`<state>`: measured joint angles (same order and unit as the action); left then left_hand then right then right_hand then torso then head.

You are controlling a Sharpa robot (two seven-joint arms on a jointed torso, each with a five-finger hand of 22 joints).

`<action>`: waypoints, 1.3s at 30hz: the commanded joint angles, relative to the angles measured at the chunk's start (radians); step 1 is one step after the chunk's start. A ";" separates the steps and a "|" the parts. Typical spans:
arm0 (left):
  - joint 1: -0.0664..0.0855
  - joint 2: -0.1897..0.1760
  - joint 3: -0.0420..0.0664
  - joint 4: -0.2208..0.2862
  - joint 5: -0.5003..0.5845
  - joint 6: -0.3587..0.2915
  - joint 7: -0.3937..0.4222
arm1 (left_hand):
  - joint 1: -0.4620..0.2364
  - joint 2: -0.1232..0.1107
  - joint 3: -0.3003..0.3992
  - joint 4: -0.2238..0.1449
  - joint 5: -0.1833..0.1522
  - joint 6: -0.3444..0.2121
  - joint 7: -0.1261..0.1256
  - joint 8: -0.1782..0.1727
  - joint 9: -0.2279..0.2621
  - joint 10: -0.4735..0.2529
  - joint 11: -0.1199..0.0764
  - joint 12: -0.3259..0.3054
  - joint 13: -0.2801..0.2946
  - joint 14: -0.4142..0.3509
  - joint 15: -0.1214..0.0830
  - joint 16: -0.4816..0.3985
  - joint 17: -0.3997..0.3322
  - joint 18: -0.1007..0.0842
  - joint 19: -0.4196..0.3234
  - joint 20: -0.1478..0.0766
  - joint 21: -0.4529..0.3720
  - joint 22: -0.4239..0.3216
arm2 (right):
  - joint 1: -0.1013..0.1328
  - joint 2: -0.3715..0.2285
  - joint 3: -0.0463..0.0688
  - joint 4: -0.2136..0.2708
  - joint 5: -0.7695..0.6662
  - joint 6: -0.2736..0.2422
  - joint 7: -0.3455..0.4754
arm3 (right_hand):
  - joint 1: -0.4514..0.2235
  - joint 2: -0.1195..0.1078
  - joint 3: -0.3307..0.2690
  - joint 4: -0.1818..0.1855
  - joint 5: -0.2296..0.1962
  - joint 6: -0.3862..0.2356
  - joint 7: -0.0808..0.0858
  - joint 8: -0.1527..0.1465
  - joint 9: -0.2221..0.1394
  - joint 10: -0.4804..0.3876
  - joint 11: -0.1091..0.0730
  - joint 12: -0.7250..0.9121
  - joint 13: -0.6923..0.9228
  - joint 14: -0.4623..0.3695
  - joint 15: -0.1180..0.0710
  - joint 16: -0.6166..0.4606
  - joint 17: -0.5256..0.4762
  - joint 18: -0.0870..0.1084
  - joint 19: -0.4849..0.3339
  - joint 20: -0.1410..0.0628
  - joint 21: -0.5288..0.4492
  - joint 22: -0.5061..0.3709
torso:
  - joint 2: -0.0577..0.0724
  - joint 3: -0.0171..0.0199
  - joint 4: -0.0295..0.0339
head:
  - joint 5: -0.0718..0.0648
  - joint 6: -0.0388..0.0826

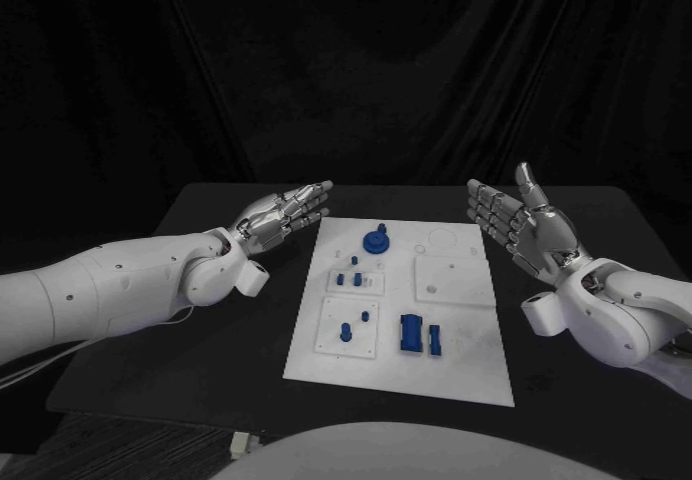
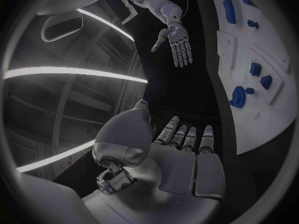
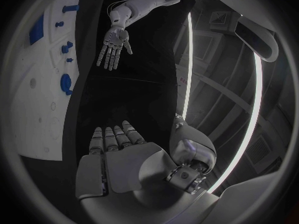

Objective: Assemble the parts on the task board

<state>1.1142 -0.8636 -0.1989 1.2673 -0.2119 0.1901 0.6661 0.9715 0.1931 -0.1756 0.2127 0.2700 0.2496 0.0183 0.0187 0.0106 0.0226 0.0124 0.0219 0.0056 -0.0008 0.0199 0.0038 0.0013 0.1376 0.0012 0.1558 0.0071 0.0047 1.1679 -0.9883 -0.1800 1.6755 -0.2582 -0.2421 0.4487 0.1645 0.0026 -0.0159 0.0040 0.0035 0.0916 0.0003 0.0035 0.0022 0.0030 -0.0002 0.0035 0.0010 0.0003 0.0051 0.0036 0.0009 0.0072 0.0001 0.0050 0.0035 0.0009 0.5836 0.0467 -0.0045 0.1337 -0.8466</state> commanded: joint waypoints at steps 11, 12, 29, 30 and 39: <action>-0.025 0.034 0.075 0.117 0.088 -0.390 -0.055 | -0.523 -0.104 0.097 -0.112 -0.146 -0.135 -0.018 -0.019 -0.011 -0.023 -0.012 -0.022 -0.006 0.001 -0.020 -0.004 -0.001 -0.063 -0.001 -0.081 -0.007 -0.005 | -0.082 0.144 0.123 -0.073 0.185 -0.380 0.052 | -0.164 -0.003 0.016 -0.004 -0.003 -0.092 0.000 -0.004 -0.002 -0.003 0.000 -0.003 -0.001 0.000 -0.005 -0.004 -0.001 -0.007 0.000 -0.005 -0.003 -0.001 | -0.028 -0.0334 0.0032 | -0.094 0.173; -0.028 0.038 0.085 0.132 0.098 -0.436 -0.063 | -0.547 -0.108 0.102 -0.117 -0.152 -0.141 -0.018 -0.019 -0.011 -0.023 -0.012 -0.022 -0.006 0.001 -0.020 -0.004 -0.001 -0.063 -0.001 -0.084 -0.007 -0.005 | -0.090 0.158 0.136 -0.080 0.202 -0.413 0.056 | -0.164 -0.003 0.016 -0.004 -0.003 -0.092 0.000 -0.004 -0.002 -0.003 0.000 -0.003 -0.001 0.000 -0.005 -0.004 -0.001 -0.007 0.000 -0.005 -0.003 -0.001 | -0.031 -0.0364 0.0035 | -0.103 0.190; -0.061 0.080 0.190 0.289 0.203 -0.918 -0.139 | -0.763 -0.193 0.176 -0.213 -0.270 -0.250 -0.018 -0.019 -0.011 -0.023 -0.012 -0.022 -0.006 0.001 -0.020 -0.004 -0.001 -0.138 -0.001 -0.156 -0.007 -0.005 | -0.118 0.208 0.180 -0.105 0.258 -0.528 0.071 | -0.164 -0.003 0.016 -0.004 -0.003 -0.092 0.000 -0.004 -0.002 -0.003 0.000 -0.003 -0.001 0.000 -0.005 -0.004 -0.001 -0.007 0.000 -0.005 -0.003 -0.001 | -0.039 -0.0467 0.0045 | -0.134 0.247; -0.062 0.081 0.192 0.293 0.205 -0.929 -0.141 | -0.771 -0.193 0.176 -0.213 -0.270 -0.250 -0.018 -0.019 -0.011 -0.023 -0.012 -0.022 -0.006 0.001 -0.020 -0.004 -0.001 -0.138 -0.001 -0.156 -0.007 -0.005 | -0.118 0.208 0.180 -0.105 0.258 -0.528 0.071 | -0.164 -0.003 0.016 -0.004 -0.003 -0.092 0.000 -0.004 -0.002 -0.003 0.000 -0.003 -0.001 0.000 -0.005 -0.004 -0.001 -0.007 0.000 -0.005 -0.003 -0.001 | -0.039 -0.0467 0.0045 | -0.134 0.247; -0.064 0.084 0.199 0.303 0.212 -0.960 -0.146 | -0.831 -0.193 0.176 -0.213 -0.270 -0.250 -0.018 -0.019 -0.011 -0.023 -0.012 -0.022 -0.006 0.001 -0.020 -0.004 -0.001 -0.138 -0.001 -0.156 -0.007 -0.005 | -0.118 0.208 0.180 -0.105 0.258 -0.528 0.071 | -0.164 -0.003 0.016 -0.004 -0.003 -0.092 0.000 -0.004 -0.002 -0.003 0.000 -0.003 -0.001 0.000 -0.005 -0.004 -0.001 -0.007 0.000 -0.005 -0.003 -0.001 | -0.039 -0.0467 0.0045 | -0.134 0.247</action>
<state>1.0512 -0.7818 -0.0014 1.5668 -0.0181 -0.7208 0.5209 0.1882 0.0026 -0.0009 0.0107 0.0125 0.0142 0.0000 0.0048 0.0013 0.0078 -0.0024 0.0034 0.0014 -0.0014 0.0053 0.0038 0.0009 0.0210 0.0027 0.0086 0.0033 0.0015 1.0523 -0.7798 -0.0011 1.5697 -0.0025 -0.7505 0.5079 0.0064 -0.0011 -0.0025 0.0001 0.0036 0.0035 0.0004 0.0036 0.0016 0.0031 -0.0003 0.0038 0.0012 0.0003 0.0053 0.0037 0.0012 0.0075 0.0001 0.0051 0.0036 0.0014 0.5443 0.0000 0.0001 -0.0001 -0.6000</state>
